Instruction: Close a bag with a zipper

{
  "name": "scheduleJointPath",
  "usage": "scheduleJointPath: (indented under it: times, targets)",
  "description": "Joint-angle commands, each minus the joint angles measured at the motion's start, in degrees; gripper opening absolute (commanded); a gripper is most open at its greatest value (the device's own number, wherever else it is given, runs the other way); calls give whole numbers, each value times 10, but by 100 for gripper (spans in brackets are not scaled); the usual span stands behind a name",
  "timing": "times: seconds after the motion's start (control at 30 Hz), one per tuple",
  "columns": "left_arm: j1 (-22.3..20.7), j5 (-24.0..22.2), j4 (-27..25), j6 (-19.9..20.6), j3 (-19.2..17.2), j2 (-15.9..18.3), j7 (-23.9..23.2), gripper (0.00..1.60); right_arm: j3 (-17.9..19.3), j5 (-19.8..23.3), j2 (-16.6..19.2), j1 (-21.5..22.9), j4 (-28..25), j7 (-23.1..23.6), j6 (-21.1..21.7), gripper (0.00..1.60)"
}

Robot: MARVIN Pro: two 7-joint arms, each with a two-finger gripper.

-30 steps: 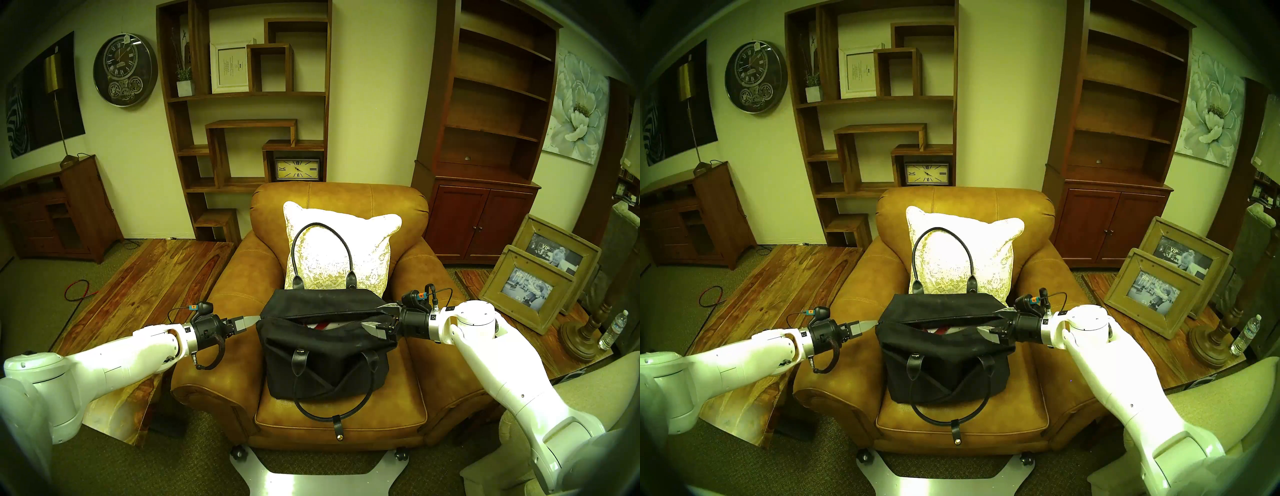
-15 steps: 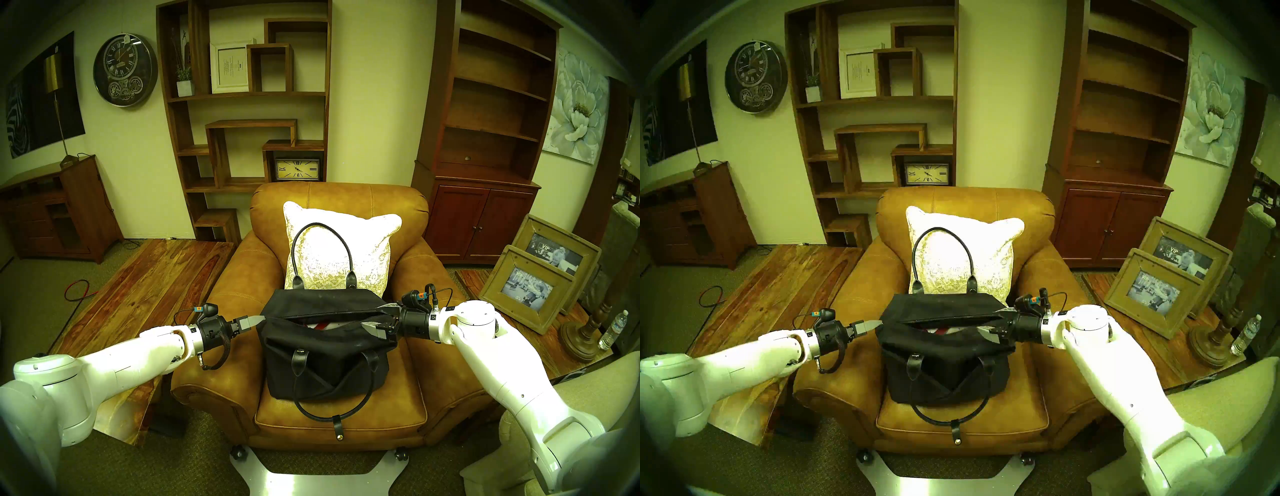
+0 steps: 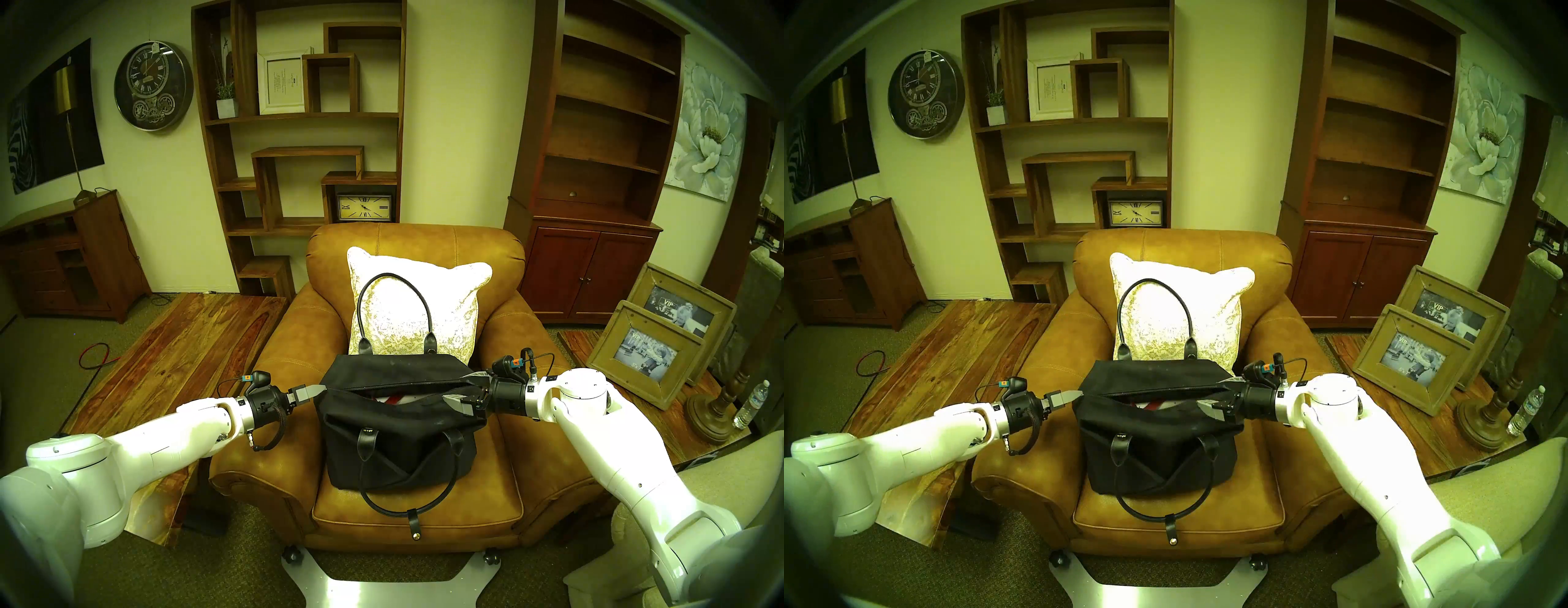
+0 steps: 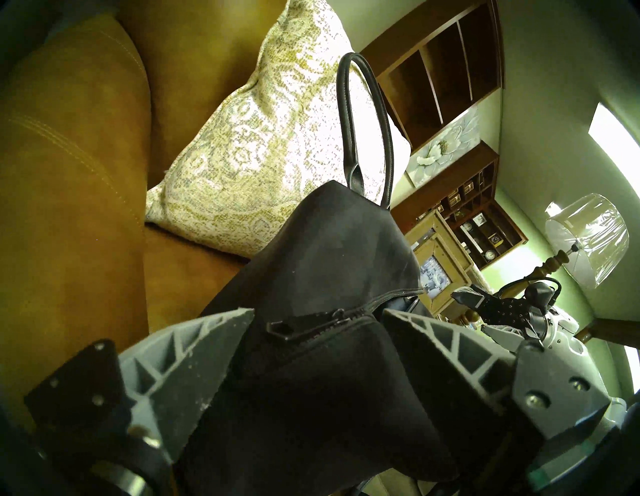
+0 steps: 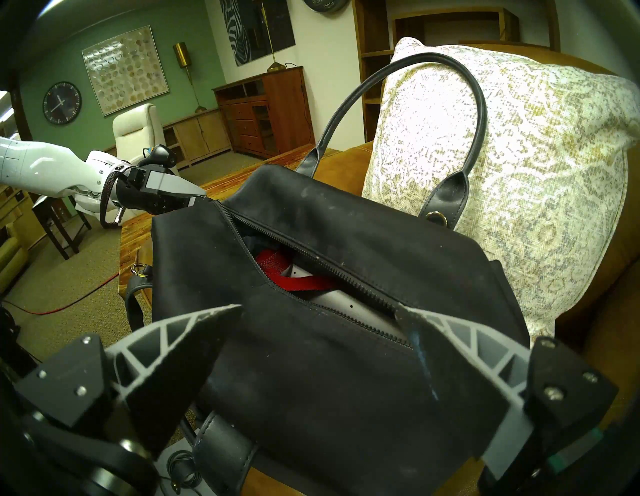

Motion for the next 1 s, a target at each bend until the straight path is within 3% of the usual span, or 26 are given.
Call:
scheduleJointPath:
  times: [0.0,0.07,0.1,0.13,0.17,0.5,0.73,0.83,0.97]
  targets:
    - [-15,-2,7,2,-6,-11,-4,113,3,2,-1,6,-7,-1,1,160]
    - [-16,-6,13,5,-8,-15,-2,109,3,2,-1,6,-7,-1,1,160]
    - [-16,-5,16,5,-8,-16,-3,100,3,2,-1,6,-7,-1,1,160]
    - [-17,-4,18,5,-8,-17,-4,82,4,2,-1,6,-7,0,1,160]
    - [-17,-4,20,6,-8,-18,-4,78,4,2,-1,6,-7,0,1,160]
    - [-23,-7,50,16,-12,-34,-14,73,4,1,-1,6,-7,0,1,160]
    - [-25,-10,57,33,-15,-36,-29,47,4,1,-1,6,-7,0,1,160]
    - [-22,-11,49,36,-16,-31,-31,16,4,1,-1,6,-7,0,1,160]
    - [-18,-10,38,42,-15,-24,-32,17,5,1,-1,6,-7,0,1,160]
